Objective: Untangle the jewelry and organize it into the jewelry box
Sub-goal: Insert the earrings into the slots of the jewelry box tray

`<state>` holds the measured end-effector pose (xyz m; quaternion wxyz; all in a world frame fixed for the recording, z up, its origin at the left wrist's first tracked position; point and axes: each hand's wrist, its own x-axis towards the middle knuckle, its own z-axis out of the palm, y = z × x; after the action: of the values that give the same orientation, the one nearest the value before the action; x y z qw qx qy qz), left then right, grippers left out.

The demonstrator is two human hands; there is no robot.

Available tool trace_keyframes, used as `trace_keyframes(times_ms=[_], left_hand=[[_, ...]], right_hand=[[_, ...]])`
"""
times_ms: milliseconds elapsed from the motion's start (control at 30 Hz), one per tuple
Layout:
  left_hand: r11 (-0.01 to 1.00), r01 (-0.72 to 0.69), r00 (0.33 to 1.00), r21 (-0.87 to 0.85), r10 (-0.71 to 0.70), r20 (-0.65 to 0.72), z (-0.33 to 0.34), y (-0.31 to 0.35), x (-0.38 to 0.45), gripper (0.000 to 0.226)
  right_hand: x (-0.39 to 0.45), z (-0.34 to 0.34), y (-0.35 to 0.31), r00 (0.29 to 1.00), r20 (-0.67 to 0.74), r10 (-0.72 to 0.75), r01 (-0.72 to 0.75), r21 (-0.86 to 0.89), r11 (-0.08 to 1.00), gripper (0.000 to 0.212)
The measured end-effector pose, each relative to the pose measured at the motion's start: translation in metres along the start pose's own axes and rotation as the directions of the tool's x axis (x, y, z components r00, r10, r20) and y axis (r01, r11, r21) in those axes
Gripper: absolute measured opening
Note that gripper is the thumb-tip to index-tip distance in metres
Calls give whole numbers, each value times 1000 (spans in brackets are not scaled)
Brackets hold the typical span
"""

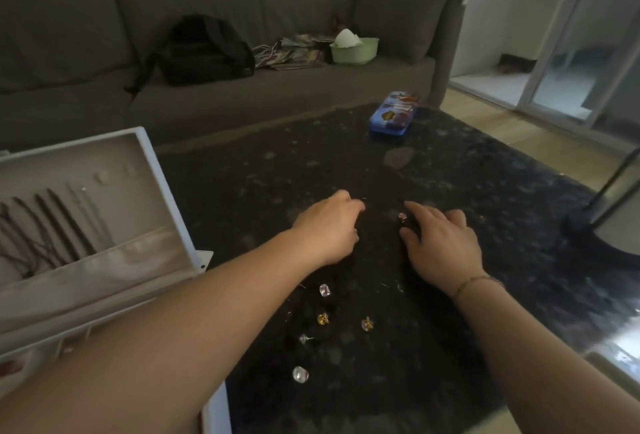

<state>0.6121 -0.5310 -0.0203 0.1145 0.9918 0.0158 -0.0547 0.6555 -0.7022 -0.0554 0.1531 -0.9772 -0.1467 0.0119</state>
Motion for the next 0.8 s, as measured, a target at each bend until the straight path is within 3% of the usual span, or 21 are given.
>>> trace_keyframes(times_ms=[100, 233, 333, 433, 567, 633, 700, 800], left_hand=[[998, 57, 998, -8, -57, -12, 8, -6, 15, 40], [998, 55, 998, -28, -56, -33, 8, -8, 15, 20], [997, 55, 997, -57, -58, -43, 7, -9, 11, 8], [968, 77, 994, -238, -93, -57, 2, -14, 2, 6], [731, 103, 988, -675, -152, -14, -26, -25, -37, 6], [635, 96, 988, -767, -155, -5, -42, -38, -69, 10], [595, 66, 987, -801, -156, -34, -54, -57, -107, 8], [637, 54, 971, -769, -214, -109, -68, -95, -167, 9]], right_hand=[[8, 8, -2, 999, -44, 5, -7, -48, 999, 48], [12, 13, -5, 990, -140, -28, 31, 19, 999, 31], [12, 15, -7, 989, -138, -44, 54, 71, 996, 28], [9, 12, -8, 991, -131, -12, 42, 231, 972, 31], [-8, -8, -22, 993, -117, 17, 40, 472, 881, 26], [-22, -21, -42, 992, -127, -12, 89, 616, 782, 21], [-41, -32, -73, 986, -130, -108, 168, 711, 683, 18], [-76, -40, -127, 940, -113, -323, 295, 746, 597, 18]])
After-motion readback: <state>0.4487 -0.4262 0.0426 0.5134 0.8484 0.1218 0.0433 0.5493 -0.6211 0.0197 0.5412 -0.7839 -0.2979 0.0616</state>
